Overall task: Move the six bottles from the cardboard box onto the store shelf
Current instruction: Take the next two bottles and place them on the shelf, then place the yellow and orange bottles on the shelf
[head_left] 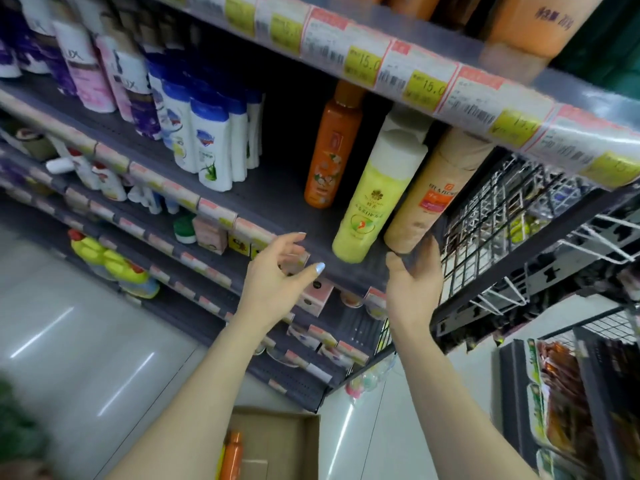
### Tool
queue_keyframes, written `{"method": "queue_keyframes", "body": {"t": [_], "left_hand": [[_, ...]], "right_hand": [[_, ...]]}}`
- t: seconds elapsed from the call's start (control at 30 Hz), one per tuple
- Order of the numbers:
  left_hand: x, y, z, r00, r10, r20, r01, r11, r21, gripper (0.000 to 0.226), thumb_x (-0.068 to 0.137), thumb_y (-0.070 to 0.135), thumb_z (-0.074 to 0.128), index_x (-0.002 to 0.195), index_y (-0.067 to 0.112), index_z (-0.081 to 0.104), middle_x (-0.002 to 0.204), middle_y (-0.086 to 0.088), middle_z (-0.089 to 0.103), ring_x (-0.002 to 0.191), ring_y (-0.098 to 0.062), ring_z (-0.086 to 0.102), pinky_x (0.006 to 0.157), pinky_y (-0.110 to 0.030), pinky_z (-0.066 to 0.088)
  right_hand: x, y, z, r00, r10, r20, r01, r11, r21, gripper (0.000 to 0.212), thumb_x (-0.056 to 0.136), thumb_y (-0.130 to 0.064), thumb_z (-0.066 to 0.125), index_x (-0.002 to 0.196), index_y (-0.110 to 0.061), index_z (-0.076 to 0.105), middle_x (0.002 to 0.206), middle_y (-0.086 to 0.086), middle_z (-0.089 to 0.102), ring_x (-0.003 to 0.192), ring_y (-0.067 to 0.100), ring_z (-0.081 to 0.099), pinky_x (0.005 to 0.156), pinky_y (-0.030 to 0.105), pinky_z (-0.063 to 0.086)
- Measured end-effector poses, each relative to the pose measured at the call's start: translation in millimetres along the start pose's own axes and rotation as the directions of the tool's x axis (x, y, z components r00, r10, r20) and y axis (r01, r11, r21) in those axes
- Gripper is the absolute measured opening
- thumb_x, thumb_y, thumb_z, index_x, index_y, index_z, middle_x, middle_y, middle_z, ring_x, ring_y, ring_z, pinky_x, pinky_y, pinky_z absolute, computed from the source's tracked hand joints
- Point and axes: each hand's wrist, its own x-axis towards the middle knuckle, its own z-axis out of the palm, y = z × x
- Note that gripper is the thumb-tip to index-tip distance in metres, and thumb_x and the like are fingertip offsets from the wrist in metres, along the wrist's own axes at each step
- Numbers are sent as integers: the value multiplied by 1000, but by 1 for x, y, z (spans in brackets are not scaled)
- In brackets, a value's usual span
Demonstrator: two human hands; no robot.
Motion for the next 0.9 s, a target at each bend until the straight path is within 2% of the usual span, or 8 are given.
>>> {"method": "queue_keyframes", "body": {"t": [0.1, 0.17, 0.23, 0.37, 0.53, 0.63, 0.77, 0.9], "left_hand": [[-15, -22, -13, 998, -57, 3, 57, 998, 20, 45, 75, 24, 76, 117, 27, 60, 96, 15, 64, 92, -7, 62, 83, -23, 51], [-26, -44, -22, 993, -122, -1, 122, 992, 25, 44, 76, 23, 76, 117, 25, 61, 91, 13, 64, 83, -4, 63, 76, -18, 51], [-40, -73, -29, 979, -202, -10, 202, 979, 17, 43, 76, 19, 75, 117, 21, 61, 88, 11, 65, 74, 0, 62, 71, -14, 50], [-72, -144, -39, 910, -408, -76, 407, 913, -18, 37, 79, 11, 73, 114, 14, 62, 84, 3, 64, 74, -6, 60, 66, -9, 48], [-119, -274, -37, 744, -653, -143, 654, 755, -46, 25, 81, 17, 71, 98, 32, 61, 91, 8, 65, 85, -11, 63, 81, -28, 53], [-142, -364, -22, 616, -768, -175, 777, 629, -24, 24, 80, 23, 72, 97, 35, 60, 96, 5, 64, 95, -21, 64, 88, -35, 52], [-173, -495, 2, 469, -857, -213, 881, 472, 40, 45, 80, 21, 71, 123, 16, 59, 118, -7, 66, 102, -25, 62, 90, -34, 50], [-186, -611, 23, 465, -853, -236, 879, 415, 233, 48, 83, 26, 65, 129, 16, 55, 128, -8, 62, 112, -27, 60, 90, -31, 47]], "right_hand": [[-48, 15, 2, 999, 34, 8, -35, 994, 103, 51, 88, -2, 59, 137, -12, 47, 136, 2, 55, 125, 10, 52, 106, 28, 43], [-74, 32, 5, 998, 28, 50, -31, 996, 78, 34, 87, 0, 59, 119, -13, 59, 109, 3, 67, 97, 5, 63, 88, 21, 51], [-92, 55, 9, 990, 61, 128, -68, 997, 47, 22, 86, 0, 61, 105, -12, 62, 87, 3, 67, 77, 6, 62, 74, 27, 53], [-119, 118, 25, 924, 233, 303, -237, 971, -23, 19, 85, 0, 64, 99, -12, 63, 80, 0, 70, 74, 15, 62, 71, 40, 51], [-140, 248, 53, 626, 558, 544, -383, 828, -409, 25, 81, -1, 68, 99, -16, 60, 78, 4, 64, 65, 12, 59, 55, 14, 48], [-154, 349, 68, 413, 739, 532, -412, 673, -615, 26, 80, -5, 70, 102, -15, 61, 74, -1, 62, 69, 14, 60, 68, 28, 49], [-184, 486, 87, 297, 868, 397, -422, 492, -761, 39, 75, -23, 76, 110, -14, 61, 88, 1, 67, 83, 17, 65, 84, 37, 52], [-224, 605, 114, 234, 908, 347, -396, 415, -819, 50, 73, -35, 76, 115, -14, 60, 109, 6, 67, 101, 24, 64, 95, 41, 51]]}}
